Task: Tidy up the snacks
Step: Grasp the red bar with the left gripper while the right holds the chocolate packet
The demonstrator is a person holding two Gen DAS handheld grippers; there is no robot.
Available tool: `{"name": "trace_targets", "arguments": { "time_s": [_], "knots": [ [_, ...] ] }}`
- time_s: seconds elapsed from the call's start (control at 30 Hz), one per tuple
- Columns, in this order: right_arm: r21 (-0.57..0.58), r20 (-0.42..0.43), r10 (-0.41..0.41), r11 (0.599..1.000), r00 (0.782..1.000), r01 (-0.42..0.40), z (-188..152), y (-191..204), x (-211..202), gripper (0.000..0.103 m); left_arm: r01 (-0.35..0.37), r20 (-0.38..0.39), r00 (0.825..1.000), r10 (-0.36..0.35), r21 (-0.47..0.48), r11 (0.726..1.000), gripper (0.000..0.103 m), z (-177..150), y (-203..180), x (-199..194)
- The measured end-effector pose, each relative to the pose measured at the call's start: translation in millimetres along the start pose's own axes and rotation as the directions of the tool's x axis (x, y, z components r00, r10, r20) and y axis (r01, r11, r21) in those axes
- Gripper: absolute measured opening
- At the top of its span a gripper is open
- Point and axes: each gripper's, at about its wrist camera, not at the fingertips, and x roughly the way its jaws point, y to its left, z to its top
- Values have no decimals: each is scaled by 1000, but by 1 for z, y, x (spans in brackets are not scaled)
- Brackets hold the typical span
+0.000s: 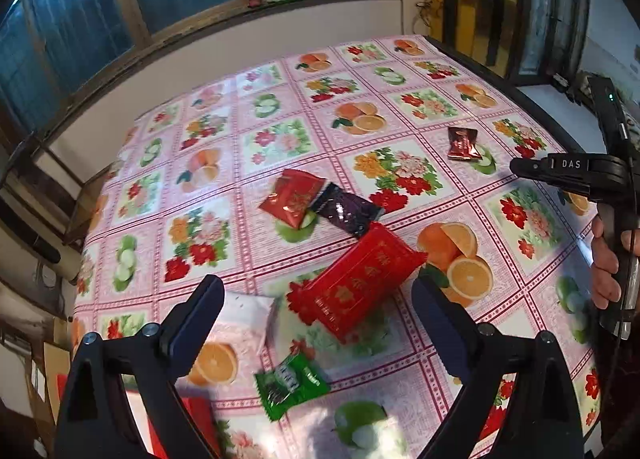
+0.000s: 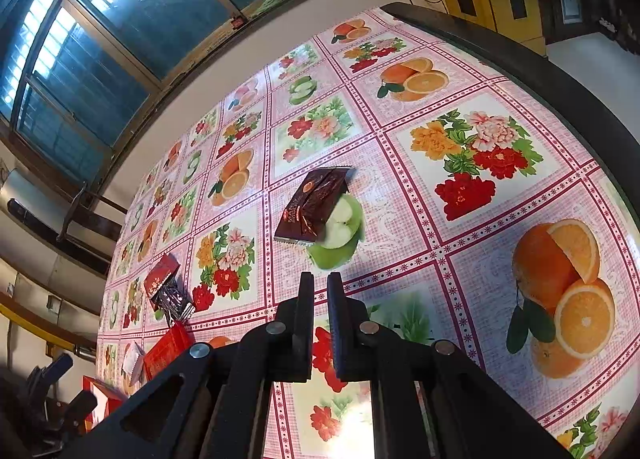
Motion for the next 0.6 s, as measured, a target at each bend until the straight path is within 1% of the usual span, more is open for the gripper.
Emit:
{"name": "trace_targets", "arguments": {
  "time_s": [0.03,0.07,0.1,0.17,0.23,0.3,0.33,0.4,0.43,0.5,0.53,0.57,0.6],
  "knots": [
    [2,0,-1,1000,1000,1,1,0,0,7,3,-16,1000,-3,27,1000,94,5,-3,10],
    [2,-1,0,1000,1000,0,1,1,0,7,-22,-17,1000,23,53,998,94,8,-7,18],
    [1,-1,3,1000,1000,-3,2,0,1,7,-30,-12,999,31,79,996,94,11,-12,24],
    [6,8,7,1000,1000,-7,3,0,-1,7,-15,-12,1000,17,134,991,94,17,-19,34],
    [13,15,5,1000,1000,-5,3,-2,-1,7,-4,-28,1000,9,185,983,94,19,-26,47],
    [27,18,-2,1000,1000,1,4,-5,-1,7,-42,-32,998,52,241,970,94,17,-29,59],
    [33,19,1,999,1000,-1,5,-7,-1,7,-45,-43,997,58,254,966,94,16,-29,65],
    [41,27,1,999,1000,-2,5,-8,-3,7,11,-79,997,10,252,968,94,12,-27,75],
    [40,34,-4,999,999,3,6,-8,-3,7,27,-84,996,-5,262,965,94,9,-28,77],
    [34,39,-16,999,999,15,6,-8,-4,7,37,-87,996,-11,303,952,94,2,-36,82],
    [33,38,-17,999,999,16,6,-7,-3,7,50,-100,995,-18,323,945,95,-2,-41,84],
    [34,36,-18,999,999,16,6,-8,-3,7,59,-74,997,-37,332,941,94,-5,-45,81],
    [35,36,-22,999,999,21,6,-8,-2,7,66,-76,996,-42,347,936,95,-6,-50,81]
  ]
}}
